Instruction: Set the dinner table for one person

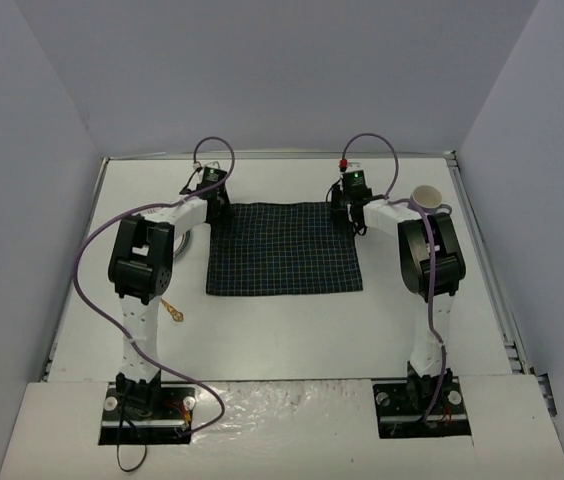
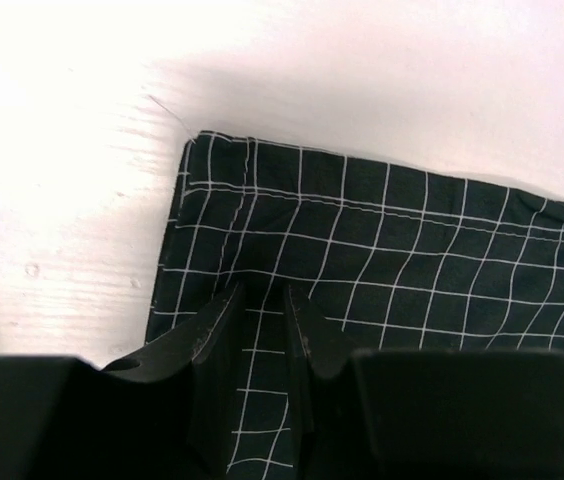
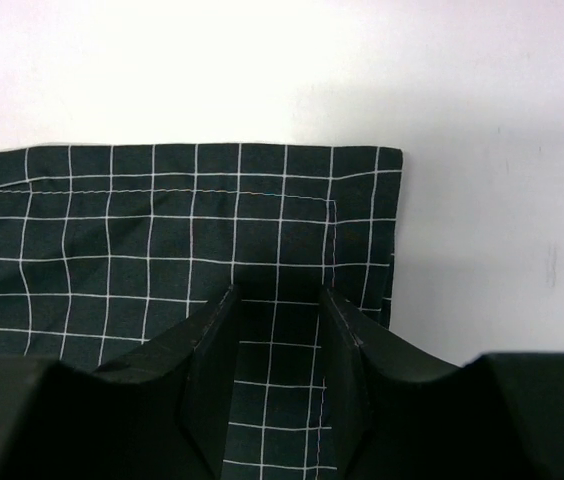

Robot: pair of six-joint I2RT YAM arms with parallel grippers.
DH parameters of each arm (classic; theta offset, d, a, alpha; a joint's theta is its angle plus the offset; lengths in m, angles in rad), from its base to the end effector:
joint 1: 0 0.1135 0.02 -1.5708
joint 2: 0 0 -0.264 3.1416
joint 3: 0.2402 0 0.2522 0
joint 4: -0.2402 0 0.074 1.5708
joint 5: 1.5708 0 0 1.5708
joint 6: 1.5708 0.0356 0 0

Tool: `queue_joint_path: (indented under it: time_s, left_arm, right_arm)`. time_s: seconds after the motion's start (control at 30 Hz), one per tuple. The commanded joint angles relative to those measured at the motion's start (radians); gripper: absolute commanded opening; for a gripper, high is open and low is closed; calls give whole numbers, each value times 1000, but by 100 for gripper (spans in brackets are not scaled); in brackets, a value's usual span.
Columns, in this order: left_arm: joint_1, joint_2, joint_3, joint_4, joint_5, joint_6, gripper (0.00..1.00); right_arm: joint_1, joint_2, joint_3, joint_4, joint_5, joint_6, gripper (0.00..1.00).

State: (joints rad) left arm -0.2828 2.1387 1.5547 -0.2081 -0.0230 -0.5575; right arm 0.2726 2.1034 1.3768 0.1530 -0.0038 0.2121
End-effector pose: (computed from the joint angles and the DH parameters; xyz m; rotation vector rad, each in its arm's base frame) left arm 0.4577 -0.1322 0.1730 -0.3391 2.3711 -0.3757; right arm 0.4517 0.1264 0.1636 -0.0675 2.1571 0.2860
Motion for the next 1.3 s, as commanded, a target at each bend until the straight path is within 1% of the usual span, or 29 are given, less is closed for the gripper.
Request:
queue_joint_path:
  time_s: [0.0, 0.2, 0.43, 0.57, 0.67, 0.77, 0.8, 0.9, 1.0, 1.2, 1.27]
  left_arm:
    - [52, 41, 42, -18, -32, -81, 18]
    - [63, 103, 99, -42, -19, -95, 18]
    - [66, 143, 181, -51, 24, -75, 19]
    - [65, 113, 155, -30, 48, -84, 19]
    - [66, 73, 125, -18, 41, -94, 20]
    - [68, 40, 114, -20, 32, -95, 25]
    - [68, 16, 114, -25, 32, -92, 26]
    - [68, -42, 110, -33, 34, -81, 30]
    - [66, -132, 87, -34, 50, -81, 31]
    - [60, -265, -9, -30, 42, -52, 41]
    - [58, -303, -26, -60, 42, -44, 41]
  right_arm:
    - [-30, 70, 79, -41, 41, -29, 34]
    - [-46, 135, 202, -106, 71, -55, 33]
    - [-55, 172, 285, -129, 72, -67, 33]
    - [-58, 174, 326, -136, 65, -79, 33]
    - [-59, 164, 354, -142, 62, -95, 34]
    - [-59, 116, 368, -145, 63, -108, 36]
    - [-59, 75, 362, -145, 61, -107, 37]
    - [-54, -29, 302, -145, 54, -86, 40]
    - [-50, -181, 187, -145, 47, -26, 41]
    - [-25, -398, -100, -120, 28, 98, 42]
    - [-9, -470, -210, -99, 20, 133, 42]
